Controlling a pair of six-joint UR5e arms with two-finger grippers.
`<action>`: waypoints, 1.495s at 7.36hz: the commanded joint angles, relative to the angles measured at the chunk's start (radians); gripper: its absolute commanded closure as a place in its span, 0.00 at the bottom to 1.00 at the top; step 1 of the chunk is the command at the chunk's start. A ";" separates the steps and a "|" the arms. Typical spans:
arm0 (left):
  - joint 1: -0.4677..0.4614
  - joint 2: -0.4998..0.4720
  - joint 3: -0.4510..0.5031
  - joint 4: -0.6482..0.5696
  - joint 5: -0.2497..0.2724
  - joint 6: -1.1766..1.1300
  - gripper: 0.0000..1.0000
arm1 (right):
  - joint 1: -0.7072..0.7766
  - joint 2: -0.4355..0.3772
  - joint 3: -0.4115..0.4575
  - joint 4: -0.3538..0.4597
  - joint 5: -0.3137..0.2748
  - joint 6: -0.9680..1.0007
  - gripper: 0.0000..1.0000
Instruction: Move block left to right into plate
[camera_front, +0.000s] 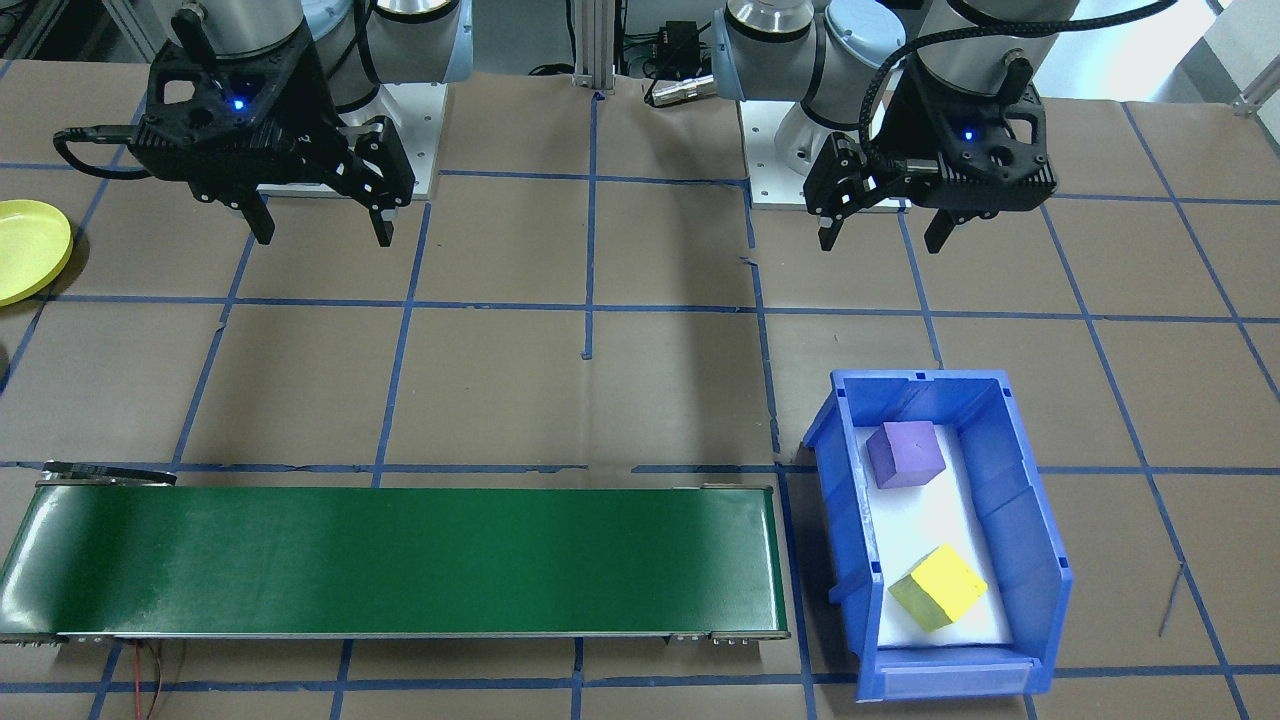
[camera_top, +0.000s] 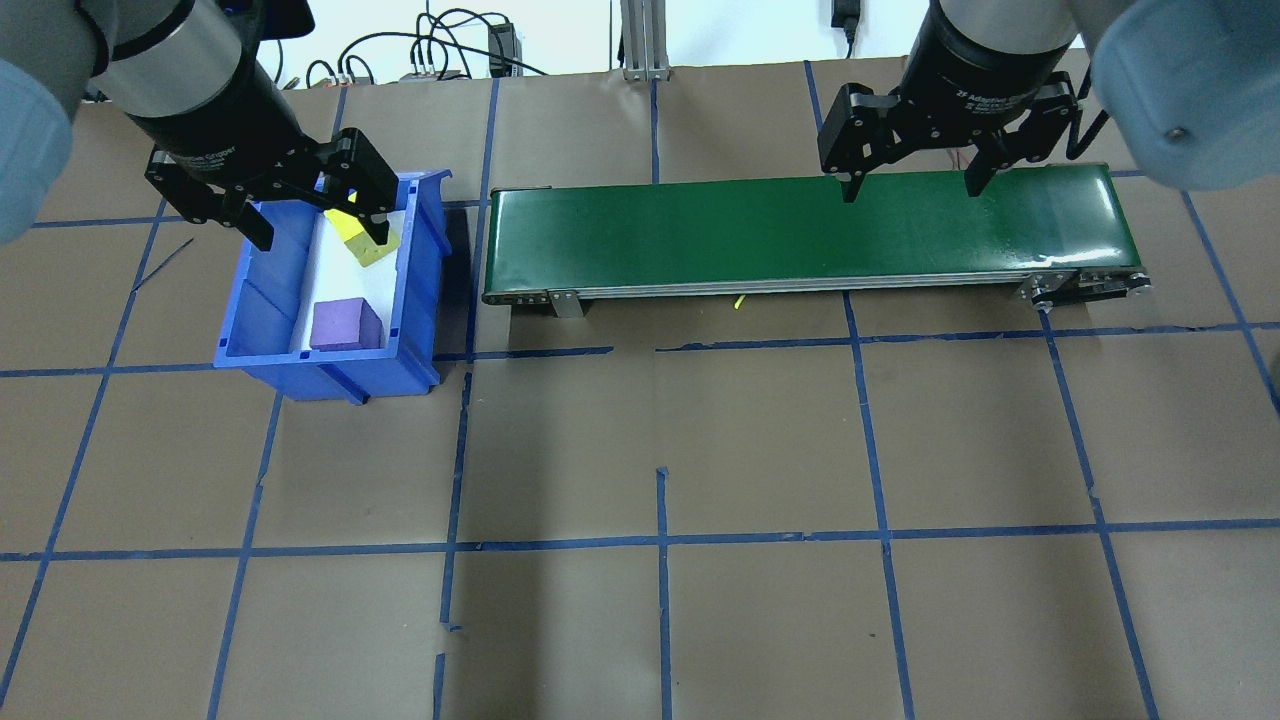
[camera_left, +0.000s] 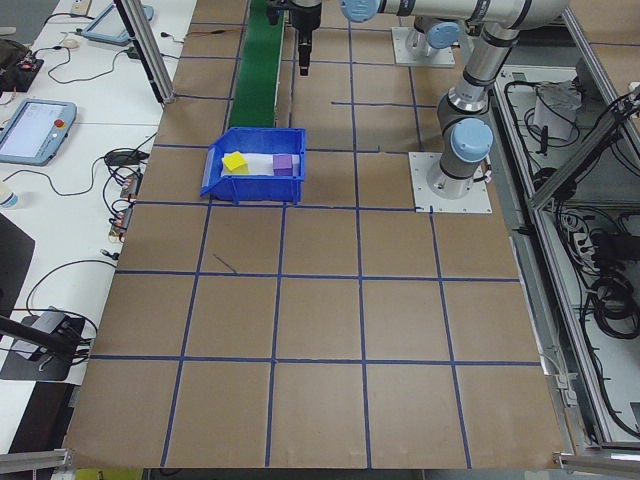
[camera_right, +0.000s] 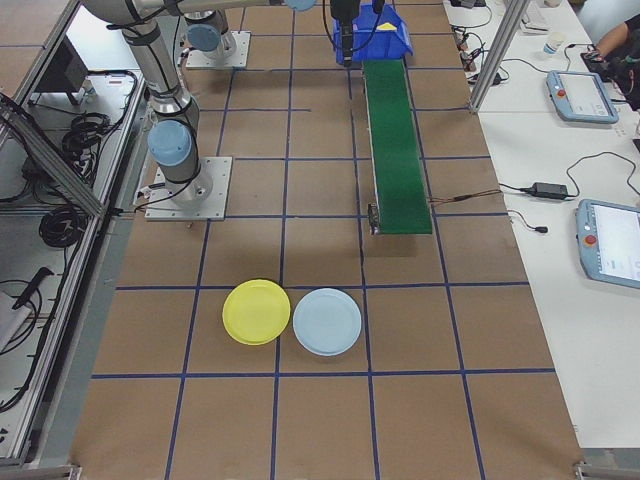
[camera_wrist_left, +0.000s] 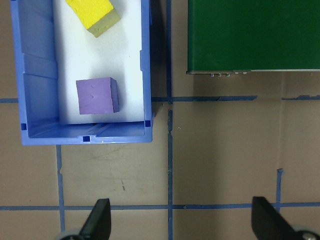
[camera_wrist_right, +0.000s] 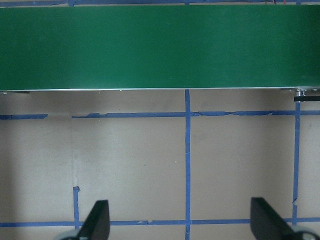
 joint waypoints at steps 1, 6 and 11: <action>-0.003 0.002 -0.006 0.003 0.003 0.005 0.00 | 0.000 0.000 0.000 0.000 0.001 0.001 0.00; 0.173 -0.215 0.008 0.129 0.004 0.140 0.00 | 0.003 -0.002 0.002 0.000 0.002 0.001 0.00; 0.208 -0.339 -0.128 0.384 0.010 0.260 0.00 | 0.002 -0.002 0.000 0.000 0.003 -0.001 0.00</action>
